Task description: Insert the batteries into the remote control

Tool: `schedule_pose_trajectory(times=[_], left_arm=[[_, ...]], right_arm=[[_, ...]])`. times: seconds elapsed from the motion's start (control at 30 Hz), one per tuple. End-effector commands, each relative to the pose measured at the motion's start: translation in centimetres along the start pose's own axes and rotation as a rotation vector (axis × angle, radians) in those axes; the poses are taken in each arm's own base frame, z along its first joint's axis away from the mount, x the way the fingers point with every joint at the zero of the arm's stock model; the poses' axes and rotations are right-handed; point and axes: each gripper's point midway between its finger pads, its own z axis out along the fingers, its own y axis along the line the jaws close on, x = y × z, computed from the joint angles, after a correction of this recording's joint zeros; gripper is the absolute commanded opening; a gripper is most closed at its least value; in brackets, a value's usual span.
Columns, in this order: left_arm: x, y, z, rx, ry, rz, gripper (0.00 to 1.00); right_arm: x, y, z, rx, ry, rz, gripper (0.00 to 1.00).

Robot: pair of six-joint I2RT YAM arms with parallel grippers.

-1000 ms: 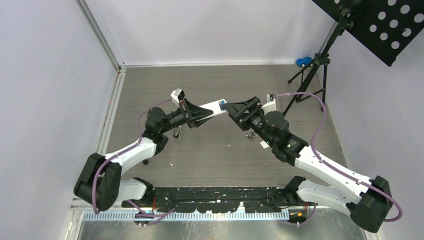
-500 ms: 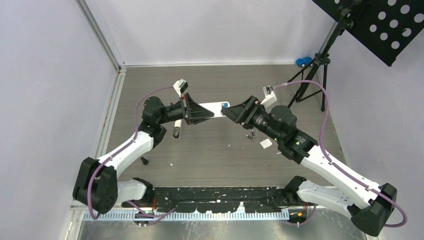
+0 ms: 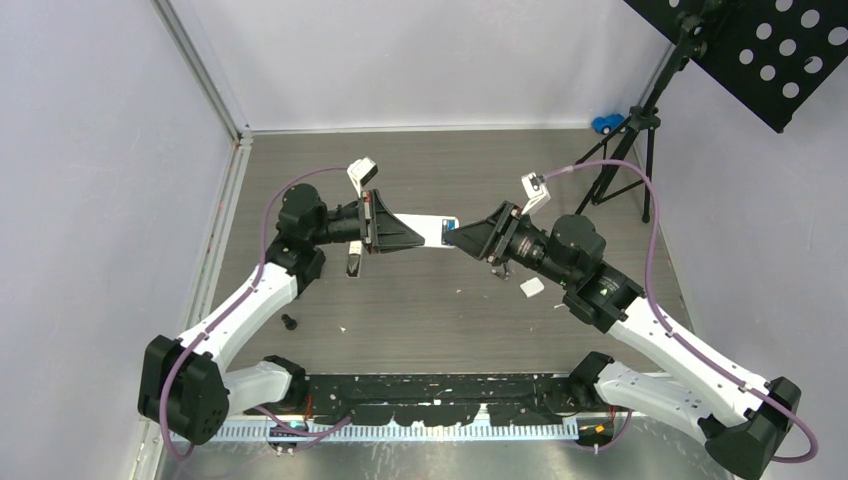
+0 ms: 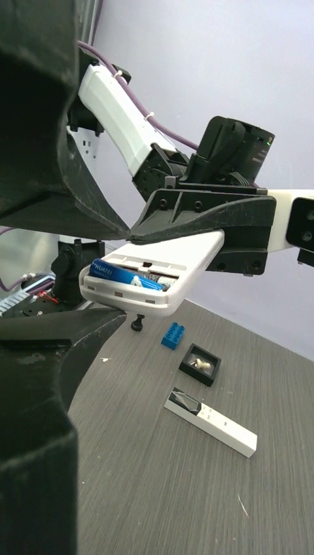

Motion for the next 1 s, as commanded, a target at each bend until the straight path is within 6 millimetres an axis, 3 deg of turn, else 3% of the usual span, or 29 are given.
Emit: schedule_pose_trajectory(times=[0.0,0.13,0.3,0.43,0.77,0.97], left_arm=[[0.5,-2.1,-0.5,0.053,0.044,0.075,0.00],[0.7,-2.4,-0.6,0.074,0.052,0.072,0.00],[1.1,-2.6,-0.8,0.083,0.067,0.073,0.00],[1.4,-2.7,-0.9,0.085,0.078,0.076,0.00],[1.5,-2.1,-0.8,0.074,0.092,0.050,0.00],[2.2,-2.0,-1.0,0.077,0.117,0.029,0.00]], right_arm=[[0.0,2.4,-0.7,-0.120,0.011,-0.055,0.46],[0.6,1.9,-0.5,-0.115,0.039,-0.061,0.41],[0.6,1.3,-0.2,-0.085,0.044,-0.073,0.21],[0.4,-0.5,-0.2,-0.001,0.034,-0.108,0.10],[0.1,-2.8,-0.3,0.129,0.070,-0.258,0.04],[-1.3,-4.0,1.0,0.226,0.004,-0.155,0.00]])
